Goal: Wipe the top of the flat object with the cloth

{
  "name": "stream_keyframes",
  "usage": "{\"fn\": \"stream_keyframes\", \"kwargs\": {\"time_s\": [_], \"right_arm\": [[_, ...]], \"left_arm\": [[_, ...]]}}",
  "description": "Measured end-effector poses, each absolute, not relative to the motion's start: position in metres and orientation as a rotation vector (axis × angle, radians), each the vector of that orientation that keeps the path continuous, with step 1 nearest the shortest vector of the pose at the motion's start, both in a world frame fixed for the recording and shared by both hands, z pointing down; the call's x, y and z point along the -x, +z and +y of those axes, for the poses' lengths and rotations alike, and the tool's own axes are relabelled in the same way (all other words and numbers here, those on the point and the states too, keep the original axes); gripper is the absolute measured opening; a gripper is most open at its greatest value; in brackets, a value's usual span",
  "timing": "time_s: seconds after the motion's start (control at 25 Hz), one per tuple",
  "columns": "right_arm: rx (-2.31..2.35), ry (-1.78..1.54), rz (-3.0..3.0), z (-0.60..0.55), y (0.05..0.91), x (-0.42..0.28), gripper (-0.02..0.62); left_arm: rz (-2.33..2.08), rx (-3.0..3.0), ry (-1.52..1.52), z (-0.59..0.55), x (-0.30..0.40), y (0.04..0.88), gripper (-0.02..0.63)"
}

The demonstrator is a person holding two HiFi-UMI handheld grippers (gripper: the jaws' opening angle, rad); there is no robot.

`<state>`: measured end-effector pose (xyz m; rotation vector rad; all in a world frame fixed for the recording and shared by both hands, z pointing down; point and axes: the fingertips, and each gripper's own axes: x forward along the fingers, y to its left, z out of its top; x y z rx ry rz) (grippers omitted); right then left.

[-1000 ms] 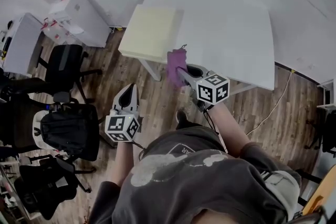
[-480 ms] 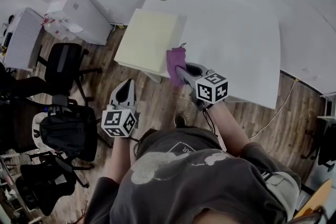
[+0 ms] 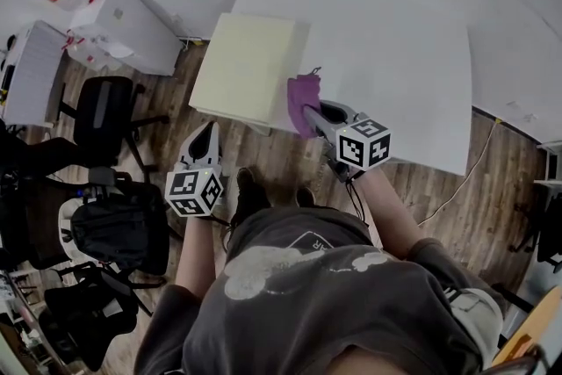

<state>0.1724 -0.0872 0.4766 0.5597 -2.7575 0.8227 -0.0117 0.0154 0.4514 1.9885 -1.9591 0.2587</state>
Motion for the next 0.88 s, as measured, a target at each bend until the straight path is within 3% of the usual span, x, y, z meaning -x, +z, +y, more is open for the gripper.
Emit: {"fn": "stream_keyframes", "kwargs": {"time_s": [0.2, 0.88], "right_arm": [[-0.670, 0.843, -2.722, -0.098, 0.482, -0.164, 0.072], [-0.999, 0.844, -2.643, -0.127, 0.478, -0.032, 0.072]], "left_arm": [[-1.892, -2.046, 0.278, -0.001, 0.027, 0.462, -0.001], [-1.541, -2.233, 0.423, -0.040, 0.148, 0.500, -0.002]]}}
